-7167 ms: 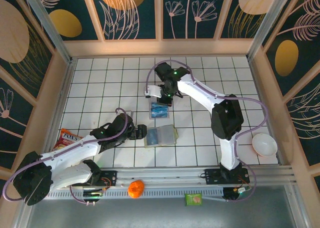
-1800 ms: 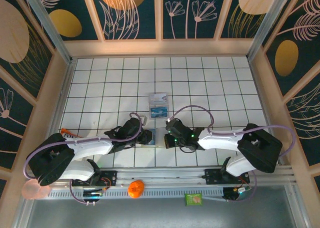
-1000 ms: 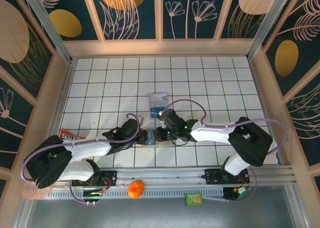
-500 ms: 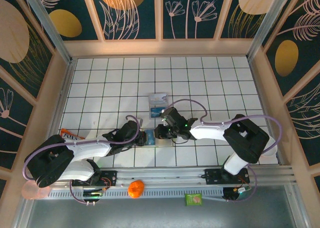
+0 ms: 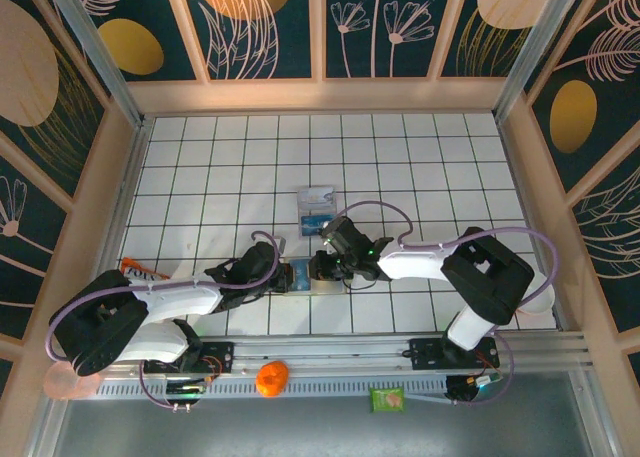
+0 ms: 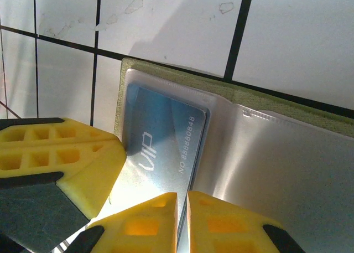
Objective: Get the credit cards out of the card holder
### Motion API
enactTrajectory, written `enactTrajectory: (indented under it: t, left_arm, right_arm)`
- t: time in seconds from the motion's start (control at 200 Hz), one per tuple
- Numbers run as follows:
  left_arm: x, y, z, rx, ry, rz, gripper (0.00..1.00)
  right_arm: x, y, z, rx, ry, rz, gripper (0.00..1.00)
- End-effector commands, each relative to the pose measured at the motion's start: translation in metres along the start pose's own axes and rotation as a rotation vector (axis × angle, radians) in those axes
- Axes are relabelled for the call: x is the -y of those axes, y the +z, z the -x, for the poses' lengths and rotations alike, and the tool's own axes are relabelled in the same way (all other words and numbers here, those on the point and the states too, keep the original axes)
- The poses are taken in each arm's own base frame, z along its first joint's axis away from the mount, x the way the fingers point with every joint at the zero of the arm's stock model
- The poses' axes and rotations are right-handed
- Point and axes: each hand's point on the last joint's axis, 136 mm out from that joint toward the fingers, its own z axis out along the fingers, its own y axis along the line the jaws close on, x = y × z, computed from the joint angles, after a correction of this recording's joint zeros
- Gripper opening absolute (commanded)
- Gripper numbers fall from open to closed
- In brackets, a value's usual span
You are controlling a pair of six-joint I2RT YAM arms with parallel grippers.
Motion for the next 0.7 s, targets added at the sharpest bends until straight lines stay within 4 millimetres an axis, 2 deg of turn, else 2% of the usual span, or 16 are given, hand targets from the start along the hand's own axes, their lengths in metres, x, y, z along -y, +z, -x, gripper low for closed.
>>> enactTrajectory:
  t: [0.0, 0.696]
  left_arm:
    - [-0.0135, 0.0009, -0.0128, -0.04, -0.012, 0.037, 0.0]
    - [-0.009, 0.0028, -0.0141, -0.049, -0.013, 0.013, 0.0]
  right_arm:
    - [0.0058, 0.0013, -0.0039, -0.01, 0.025, -0.001, 0.13]
    - [0.002, 0.0088, -0.0074, -0.038, 0.02, 0.025, 0.13]
